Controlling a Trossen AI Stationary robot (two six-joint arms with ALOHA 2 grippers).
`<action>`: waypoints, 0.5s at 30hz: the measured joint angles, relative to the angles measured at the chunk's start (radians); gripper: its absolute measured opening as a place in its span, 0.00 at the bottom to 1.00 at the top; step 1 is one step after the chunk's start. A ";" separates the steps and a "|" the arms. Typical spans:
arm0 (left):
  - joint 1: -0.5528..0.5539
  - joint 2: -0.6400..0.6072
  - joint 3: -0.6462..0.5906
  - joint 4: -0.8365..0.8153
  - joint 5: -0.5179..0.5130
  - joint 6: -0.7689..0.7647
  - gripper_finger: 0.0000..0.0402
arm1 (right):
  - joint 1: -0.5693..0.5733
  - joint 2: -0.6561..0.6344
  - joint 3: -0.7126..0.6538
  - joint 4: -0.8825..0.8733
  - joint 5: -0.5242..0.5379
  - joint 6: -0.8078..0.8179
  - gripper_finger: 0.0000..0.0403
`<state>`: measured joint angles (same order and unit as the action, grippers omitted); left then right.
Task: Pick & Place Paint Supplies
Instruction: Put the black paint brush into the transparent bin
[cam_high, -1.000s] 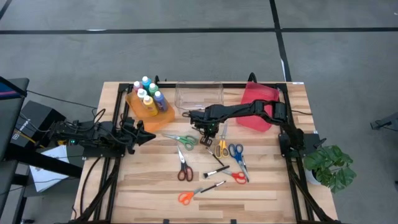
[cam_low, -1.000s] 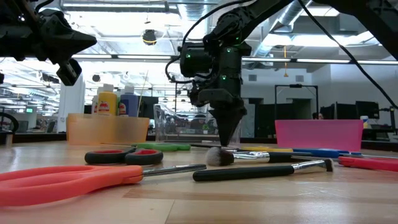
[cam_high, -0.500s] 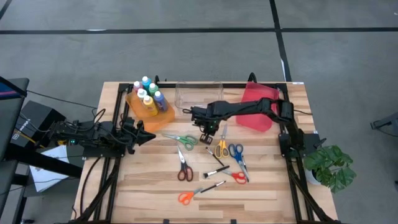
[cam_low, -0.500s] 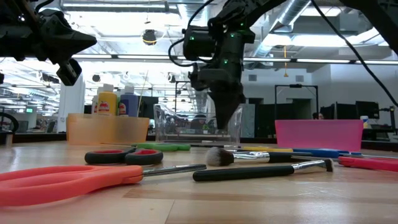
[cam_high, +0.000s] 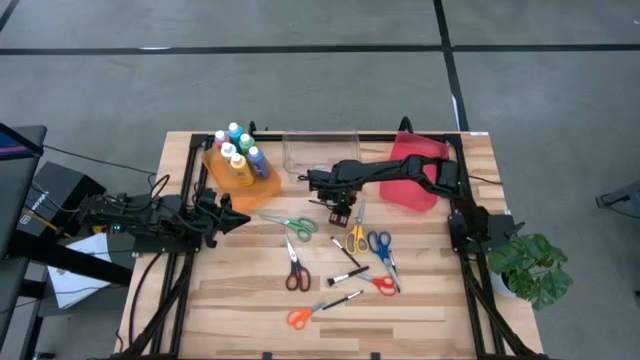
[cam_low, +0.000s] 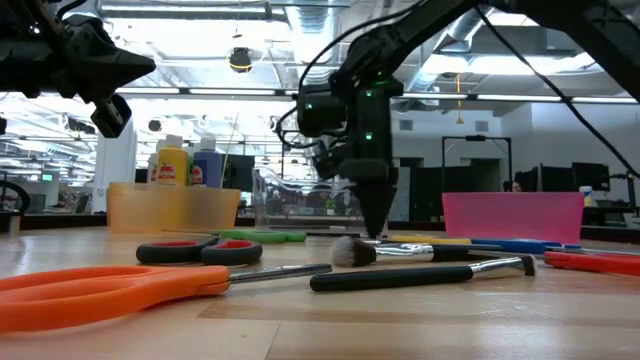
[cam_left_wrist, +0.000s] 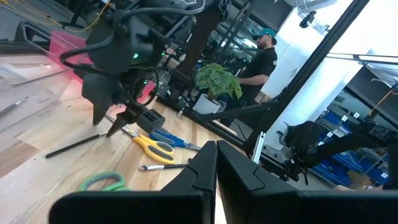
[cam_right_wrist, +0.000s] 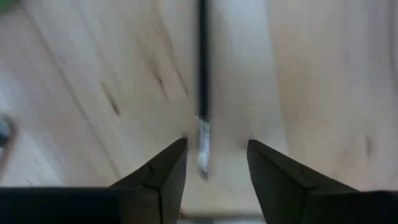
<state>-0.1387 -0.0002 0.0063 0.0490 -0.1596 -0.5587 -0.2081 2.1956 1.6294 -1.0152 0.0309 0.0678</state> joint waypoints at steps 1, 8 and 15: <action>0.000 0.000 0.000 0.000 0.000 0.000 0.01 | 0.000 0.003 -0.002 -0.010 -0.001 0.000 0.42; 0.000 0.000 0.000 0.002 0.000 0.000 0.01 | 0.045 0.040 0.002 -0.017 0.012 0.008 0.23; 0.000 0.000 0.000 0.002 0.000 0.000 0.01 | 0.073 0.042 0.001 -0.015 0.017 0.060 0.03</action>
<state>-0.1389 -0.0002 0.0063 0.0512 -0.1596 -0.5588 -0.1349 2.2376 1.6302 -1.0298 0.0483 0.1277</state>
